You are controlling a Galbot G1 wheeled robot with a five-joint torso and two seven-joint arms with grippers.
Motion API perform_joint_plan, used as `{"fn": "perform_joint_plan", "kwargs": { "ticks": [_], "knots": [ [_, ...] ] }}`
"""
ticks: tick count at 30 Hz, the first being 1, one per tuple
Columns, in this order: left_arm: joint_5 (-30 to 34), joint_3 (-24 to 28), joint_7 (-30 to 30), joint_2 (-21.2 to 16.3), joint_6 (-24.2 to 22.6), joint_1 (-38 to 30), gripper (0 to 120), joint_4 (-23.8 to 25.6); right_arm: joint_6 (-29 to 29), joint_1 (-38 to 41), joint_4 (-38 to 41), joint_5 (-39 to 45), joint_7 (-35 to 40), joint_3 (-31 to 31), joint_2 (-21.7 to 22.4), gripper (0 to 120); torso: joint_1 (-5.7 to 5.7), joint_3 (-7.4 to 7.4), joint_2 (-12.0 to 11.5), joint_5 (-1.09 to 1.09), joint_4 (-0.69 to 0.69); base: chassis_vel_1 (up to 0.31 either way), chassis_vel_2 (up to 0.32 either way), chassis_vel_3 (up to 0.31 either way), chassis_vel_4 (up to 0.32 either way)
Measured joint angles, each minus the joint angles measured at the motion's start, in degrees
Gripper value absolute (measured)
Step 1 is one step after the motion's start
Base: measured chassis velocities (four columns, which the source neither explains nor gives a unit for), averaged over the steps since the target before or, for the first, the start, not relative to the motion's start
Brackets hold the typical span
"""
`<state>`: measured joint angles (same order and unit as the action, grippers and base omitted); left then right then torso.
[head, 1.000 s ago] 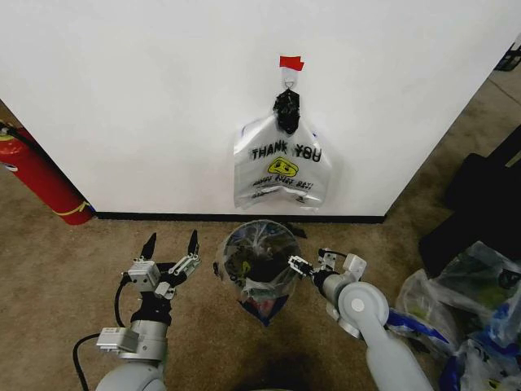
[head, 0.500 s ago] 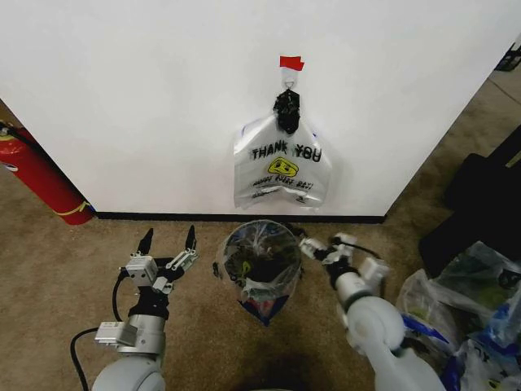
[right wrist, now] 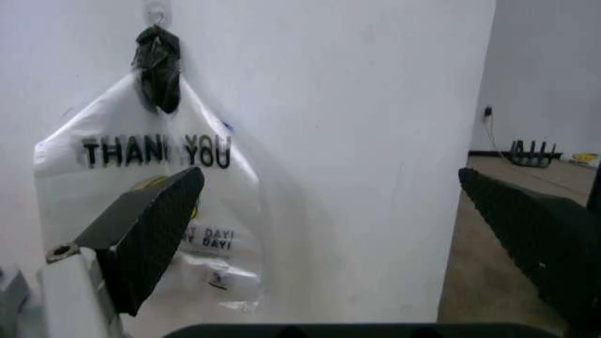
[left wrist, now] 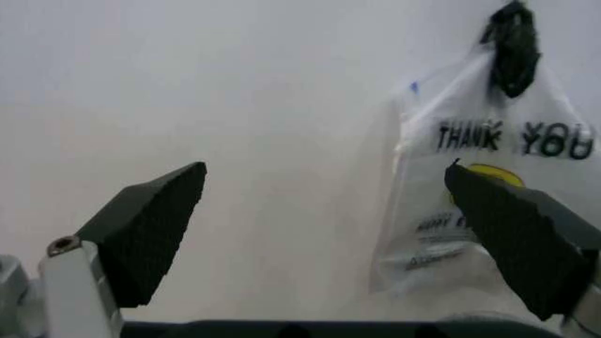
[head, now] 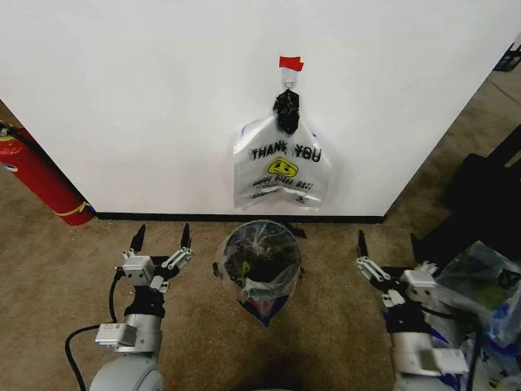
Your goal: Pick up the garbage bag from the wall and place it over the trash bin.
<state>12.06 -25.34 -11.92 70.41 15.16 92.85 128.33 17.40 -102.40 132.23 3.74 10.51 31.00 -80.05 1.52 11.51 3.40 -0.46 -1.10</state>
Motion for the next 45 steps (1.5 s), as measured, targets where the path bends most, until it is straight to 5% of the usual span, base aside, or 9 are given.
{"fn": "perform_joint_plan", "kwargs": {
  "ticks": [24, 45],
  "knots": [
    [-3.44, 0.52, 0.16, 1.41, 2.78, 2.19, 100, 0.01, 0.1, -0.42, 0.13, -0.55, -0.11, -0.94, -2.44, 100, 0.0, 0.0, 0.0, 0.0, 0.0, 0.0, 0.0, 0.0, 0.0],
    [-3.6, 0.5, -1.67, 1.82, 0.15, 2.26, 100, 1.28, 1.81, -0.43, 0.06, -5.9, -0.38, -1.88, -3.12, 100, 0.0, 0.0, 0.0, 0.0, 0.0, 0.0, 0.0, 0.0, 0.0]
  ]
}}
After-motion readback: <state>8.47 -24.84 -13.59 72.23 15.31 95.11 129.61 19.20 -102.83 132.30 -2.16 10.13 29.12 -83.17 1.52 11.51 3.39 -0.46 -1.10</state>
